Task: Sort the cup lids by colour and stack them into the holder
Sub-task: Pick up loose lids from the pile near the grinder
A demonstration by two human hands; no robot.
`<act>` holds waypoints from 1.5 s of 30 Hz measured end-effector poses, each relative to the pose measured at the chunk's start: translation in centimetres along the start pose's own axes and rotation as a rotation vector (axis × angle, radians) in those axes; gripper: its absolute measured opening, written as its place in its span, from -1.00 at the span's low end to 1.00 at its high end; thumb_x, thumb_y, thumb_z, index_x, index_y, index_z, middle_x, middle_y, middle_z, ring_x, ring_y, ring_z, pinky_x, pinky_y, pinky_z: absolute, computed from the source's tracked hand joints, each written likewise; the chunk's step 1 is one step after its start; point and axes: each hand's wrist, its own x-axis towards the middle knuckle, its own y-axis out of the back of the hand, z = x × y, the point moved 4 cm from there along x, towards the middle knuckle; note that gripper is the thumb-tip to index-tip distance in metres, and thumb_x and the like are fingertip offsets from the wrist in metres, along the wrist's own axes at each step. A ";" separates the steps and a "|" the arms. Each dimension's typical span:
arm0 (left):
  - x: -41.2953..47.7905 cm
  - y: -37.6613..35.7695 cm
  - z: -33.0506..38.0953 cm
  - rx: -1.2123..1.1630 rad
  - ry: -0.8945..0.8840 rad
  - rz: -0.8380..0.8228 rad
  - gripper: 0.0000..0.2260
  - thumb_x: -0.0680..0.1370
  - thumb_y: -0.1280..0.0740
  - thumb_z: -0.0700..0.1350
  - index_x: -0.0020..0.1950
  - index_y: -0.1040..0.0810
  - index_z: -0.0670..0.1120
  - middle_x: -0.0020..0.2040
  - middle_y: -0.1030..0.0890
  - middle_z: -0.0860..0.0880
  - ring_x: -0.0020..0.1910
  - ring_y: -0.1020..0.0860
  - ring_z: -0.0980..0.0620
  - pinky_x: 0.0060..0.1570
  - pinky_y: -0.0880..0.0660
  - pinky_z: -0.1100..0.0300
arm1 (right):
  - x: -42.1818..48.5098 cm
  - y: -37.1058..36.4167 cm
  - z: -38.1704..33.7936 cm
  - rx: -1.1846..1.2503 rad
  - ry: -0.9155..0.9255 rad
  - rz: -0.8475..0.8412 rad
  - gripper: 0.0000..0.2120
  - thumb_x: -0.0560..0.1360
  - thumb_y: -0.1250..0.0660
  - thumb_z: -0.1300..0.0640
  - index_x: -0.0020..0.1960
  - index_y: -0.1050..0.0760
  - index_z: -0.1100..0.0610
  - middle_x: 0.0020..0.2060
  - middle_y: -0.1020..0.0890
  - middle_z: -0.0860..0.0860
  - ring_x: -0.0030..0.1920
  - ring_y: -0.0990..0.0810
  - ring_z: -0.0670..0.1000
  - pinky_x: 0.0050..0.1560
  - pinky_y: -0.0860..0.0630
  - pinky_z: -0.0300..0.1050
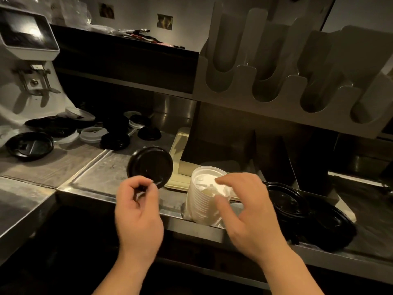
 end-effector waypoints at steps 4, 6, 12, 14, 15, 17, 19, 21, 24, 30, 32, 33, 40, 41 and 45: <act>0.8 -0.2 4.2 -0.232 0.016 0.010 -0.59 0.60 -0.28 -0.35 0.05 -0.41 0.23 -0.03 -0.63 0.02 -0.16 -0.64 0.02 -0.08 -0.61 0.05 | 0.3 1.3 -1.1 0.267 -0.125 0.094 -0.86 0.55 -0.28 -0.09 0.11 -0.48 -0.23 0.05 -0.56 -0.31 0.16 -0.52 -0.20 0.08 -0.48 -0.33; 0.5 -1.5 6.3 -0.372 0.092 -0.082 -0.60 0.57 -0.31 -0.33 0.17 -0.37 0.16 -0.02 -0.68 0.04 -0.13 -0.68 -0.01 -0.13 -0.63 0.10 | 0.4 2.0 -1.4 0.422 -0.189 0.083 -0.78 0.56 -0.34 0.03 0.17 -0.50 -0.22 0.06 -0.59 -0.28 0.14 -0.56 -0.18 0.08 -0.52 -0.34; -2.5 -6.7 9.2 -0.471 0.302 -0.402 -0.65 0.55 -0.32 -0.26 0.25 -0.47 0.09 -0.01 -0.72 0.03 -0.06 -0.70 0.02 -0.21 -0.60 0.21 | -0.7 4.8 0.1 0.884 -0.404 0.038 -0.68 0.43 -0.34 -0.09 0.12 -0.64 -0.01 0.01 -0.70 0.04 0.02 -0.69 0.06 0.06 -0.63 0.02; -3.6 -8.5 9.3 -0.482 0.359 -0.458 -0.67 0.54 -0.34 -0.25 0.23 -0.49 0.09 -0.02 -0.73 0.01 -0.05 -0.70 0.00 -0.20 -0.62 0.18 | -1.7 6.1 1.2 0.950 -0.427 0.091 -0.68 0.38 -0.33 -0.11 -0.01 -0.67 0.05 -0.05 -0.70 0.13 -0.01 -0.70 0.10 0.04 -0.60 0.00; -4.2 -9.4 9.3 -0.490 0.387 -0.487 -0.67 0.50 -0.36 -0.20 0.23 -0.51 0.07 -0.02 -0.73 -0.01 -0.03 -0.70 -0.03 -0.18 -0.63 0.17 | -2.2 6.8 1.8 0.959 -0.433 0.111 -0.69 0.39 -0.32 -0.10 -0.03 -0.67 0.07 -0.06 -0.70 0.16 -0.02 -0.70 0.11 0.04 -0.60 0.00; -5.3 -11.0 9.5 -0.508 0.429 -0.542 -0.67 0.45 -0.36 -0.09 0.21 -0.56 0.01 0.00 -0.73 -0.04 0.00 -0.70 -0.05 -0.17 -0.63 0.17 | -2.9 7.9 3.1 0.951 -0.437 0.137 -0.71 0.46 -0.28 -0.06 -0.04 -0.67 0.09 -0.06 -0.71 0.16 0.00 -0.70 0.12 0.08 -0.59 0.05; -6.1 -12.5 9.8 -0.506 0.438 -0.565 -0.73 0.50 -0.32 -0.08 0.19 -0.58 -0.02 0.00 -0.73 -0.05 0.01 -0.70 -0.04 -0.17 -0.65 0.17 | -3.5 9.2 4.5 0.909 -0.444 0.164 -0.72 0.50 -0.26 -0.05 -0.03 -0.67 0.08 -0.05 -0.71 0.14 0.04 -0.69 0.12 0.17 -0.57 0.15; -6.9 -14.2 10.1 -0.507 0.454 -0.585 -0.79 0.56 -0.30 -0.14 0.18 -0.57 -0.03 -0.01 -0.74 -0.05 0.01 -0.71 -0.02 -0.12 -0.66 0.15 | -3.8 10.6 5.7 0.902 -0.439 0.203 -0.73 0.53 -0.26 -0.04 -0.03 -0.67 0.08 -0.05 -0.72 0.13 0.06 -0.69 0.12 0.21 -0.55 0.19; -8.1 -16.7 10.7 -0.532 0.496 -0.585 -0.84 0.56 -0.33 -0.18 0.13 -0.58 -0.09 -0.04 -0.74 -0.07 -0.01 -0.72 -0.03 -0.07 -0.66 0.10 | -4.2 12.9 6.8 0.937 -0.385 0.232 -0.69 0.53 -0.29 -0.05 0.17 -0.61 0.08 0.06 -0.71 0.10 0.13 -0.68 0.09 0.16 -0.60 0.06; -11.1 -22.1 11.1 -0.409 0.424 -0.565 -0.92 0.51 -0.43 -0.15 0.00 -0.64 -0.05 -0.09 -0.73 -0.04 -0.05 -0.70 0.02 0.05 -0.59 0.07 | -6.2 16.0 10.6 0.836 -0.555 0.348 -0.67 0.50 -0.32 0.05 0.25 -0.58 0.06 0.05 -0.73 0.03 0.10 -0.70 0.03 0.18 -0.58 0.15; -12.5 -23.9 11.0 -0.453 0.530 -0.658 -0.88 0.54 -0.40 -0.14 0.06 -0.65 -0.08 -0.05 -0.74 -0.05 -0.01 -0.71 0.02 0.09 -0.58 0.07 | -7.2 16.7 11.9 0.926 -0.595 0.324 -0.73 0.56 -0.28 0.12 0.22 -0.60 0.08 0.07 -0.73 0.05 0.12 -0.70 0.04 0.18 -0.56 0.10; -13.1 -24.8 11.0 -0.503 0.607 -0.702 -0.85 0.55 -0.38 -0.13 0.10 -0.64 -0.10 -0.03 -0.74 -0.06 0.00 -0.71 0.02 0.08 -0.59 0.09 | -7.7 17.0 12.6 0.978 -0.595 0.330 -0.74 0.55 -0.27 0.13 0.19 -0.62 0.07 0.08 -0.73 0.07 0.13 -0.70 0.05 0.16 -0.55 0.06; -19.1 -26.9 8.4 -0.142 0.481 -0.834 -0.78 0.51 -0.46 -0.07 0.05 -0.53 0.20 -0.04 -0.62 0.19 -0.03 -0.62 0.17 0.00 -0.61 0.21 | -9.8 19.7 17.6 0.758 -0.493 0.597 -0.83 0.54 -0.28 0.02 0.02 -0.61 -0.17 0.02 -0.71 -0.04 0.09 -0.67 0.03 0.14 -0.58 0.07; -20.1 -26.6 7.8 -0.021 0.386 -0.887 -0.77 0.50 -0.47 -0.04 0.03 -0.51 0.24 -0.01 -0.58 0.24 -0.02 -0.58 0.19 -0.02 -0.59 0.23 | -9.8 20.2 18.2 0.574 -0.452 0.585 -0.80 0.56 -0.29 0.04 -0.01 -0.61 -0.26 -0.02 -0.69 -0.11 0.05 -0.66 -0.04 0.12 -0.58 0.01; -20.3 -25.5 5.7 0.397 -0.351 -0.876 -0.76 0.46 -0.40 0.06 0.10 -0.49 0.23 0.11 -0.42 0.31 0.19 -0.40 0.28 0.13 -0.39 0.36 | -9.0 19.2 20.1 0.116 -0.230 0.377 -0.73 0.59 -0.34 0.22 0.12 -0.62 -0.13 -0.10 -0.59 -0.15 0.01 -0.59 -0.06 -0.01 -0.57 -0.12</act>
